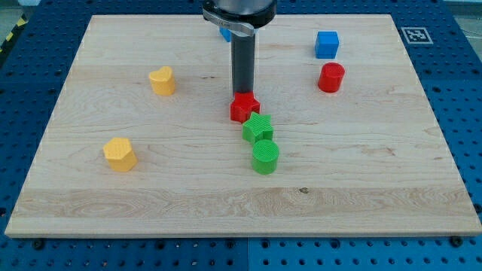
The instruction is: Place the yellow heart above the red star
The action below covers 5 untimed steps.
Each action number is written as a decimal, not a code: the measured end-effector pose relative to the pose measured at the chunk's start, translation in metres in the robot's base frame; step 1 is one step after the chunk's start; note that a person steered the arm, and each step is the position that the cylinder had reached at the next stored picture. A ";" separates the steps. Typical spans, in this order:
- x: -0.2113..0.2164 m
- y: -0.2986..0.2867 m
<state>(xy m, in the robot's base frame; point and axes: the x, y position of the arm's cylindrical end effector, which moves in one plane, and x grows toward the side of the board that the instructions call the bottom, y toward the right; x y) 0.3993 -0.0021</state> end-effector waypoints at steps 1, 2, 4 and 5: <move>-0.044 -0.007; -0.051 -0.016; -0.094 -0.115; -0.110 -0.168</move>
<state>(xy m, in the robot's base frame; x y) 0.2895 -0.1698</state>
